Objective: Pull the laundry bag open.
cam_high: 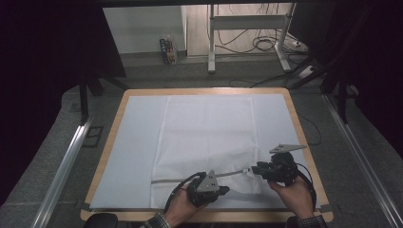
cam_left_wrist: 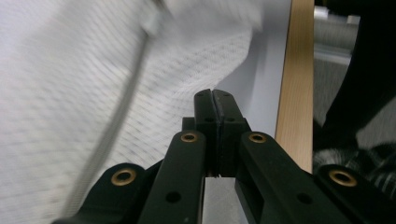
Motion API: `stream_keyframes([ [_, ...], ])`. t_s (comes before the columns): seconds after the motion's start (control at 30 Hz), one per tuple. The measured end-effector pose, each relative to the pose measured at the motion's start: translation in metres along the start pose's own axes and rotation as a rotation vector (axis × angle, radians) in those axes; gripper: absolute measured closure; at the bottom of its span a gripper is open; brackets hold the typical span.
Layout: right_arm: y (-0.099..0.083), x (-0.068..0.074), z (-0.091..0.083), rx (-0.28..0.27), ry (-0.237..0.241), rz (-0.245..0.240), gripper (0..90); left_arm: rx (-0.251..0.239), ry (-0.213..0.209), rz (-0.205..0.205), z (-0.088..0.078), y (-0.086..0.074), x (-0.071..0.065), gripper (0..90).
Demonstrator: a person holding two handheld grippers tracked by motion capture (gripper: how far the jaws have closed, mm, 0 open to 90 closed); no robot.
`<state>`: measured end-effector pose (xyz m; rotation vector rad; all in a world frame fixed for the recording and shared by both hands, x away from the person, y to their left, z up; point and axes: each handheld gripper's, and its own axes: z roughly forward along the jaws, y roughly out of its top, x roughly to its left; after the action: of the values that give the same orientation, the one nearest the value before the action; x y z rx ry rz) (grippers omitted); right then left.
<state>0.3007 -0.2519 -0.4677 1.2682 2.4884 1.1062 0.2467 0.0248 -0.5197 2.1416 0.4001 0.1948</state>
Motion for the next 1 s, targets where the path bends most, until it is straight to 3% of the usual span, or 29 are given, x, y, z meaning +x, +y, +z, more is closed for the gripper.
stream_keyframes([
  [0.1, -0.003, -0.002, -0.004, 0.009, 0.017, 0.017, 46.2, -0.03, 0.002, -0.029, -0.006, 0.0, 0.005, 89.9],
  [0.13, -0.003, -0.002, -0.004, 0.009, 0.017, 0.017, 46.2, -0.03, 0.002, -0.029, -0.006, 0.0, 0.005, 89.9],
  [0.17, -0.006, -0.003, -0.005, 0.017, 0.032, 0.033, 35.9, -0.037, 0.002, -0.042, -0.008, 0.0, 0.007, 89.9],
  [0.3, -0.015, -0.005, -0.006, 0.051, 0.033, 0.056, 23.9, -0.052, 0.004, -0.065, -0.012, -0.001, 0.011, 89.9],
  [0.47, -0.022, -0.006, -0.001, 0.087, 0.051, 0.088, 17.5, -0.068, 0.011, -0.076, -0.019, -0.001, 0.014, 89.9],
  [0.53, -0.022, -0.006, 0.004, 0.112, 0.086, 0.108, 16.9, -0.079, 0.006, -0.092, -0.023, -0.001, 0.016, 89.9],
  [0.67, -0.023, -0.005, 0.012, 0.128, 0.164, 0.136, 25.8, -0.086, -0.014, -0.11, -0.027, -0.002, 0.018, 89.8],
  [0.77, -0.024, -0.006, 0.014, 0.115, 0.24, 0.149, 45.0, -0.078, -0.037, -0.108, -0.028, -0.003, 0.017, 89.7],
  [0.83, -0.023, -0.005, 0.012, 0.106, 0.243, 0.126, 58.6, -0.068, -0.042, -0.102, -0.028, -0.004, 0.015, 89.5],
  [0.87, -0.023, -0.005, 0.012, 0.106, 0.243, 0.126, 58.6, -0.068, -0.042, -0.102, -0.028, -0.004, 0.015, 89.4],
  [0.9, -0.023, -0.005, 0.009, 0.09, 0.26, 0.109, 69.2, -0.067, -0.045, -0.102, -0.027, -0.004, 0.015, 89.2],
  [0.97, -0.023, -0.004, 0.007, 0.09, 0.26, 0.095, 72.8, -0.056, -0.057, -0.105, -0.027, -0.004, 0.015, 88.9],
  [1.0, -0.023, -0.003, 0.006, 0.092, 0.25, 0.059, 77.7, -0.039, -0.074, -0.108, -0.026, -0.004, 0.016, 85.0],
])
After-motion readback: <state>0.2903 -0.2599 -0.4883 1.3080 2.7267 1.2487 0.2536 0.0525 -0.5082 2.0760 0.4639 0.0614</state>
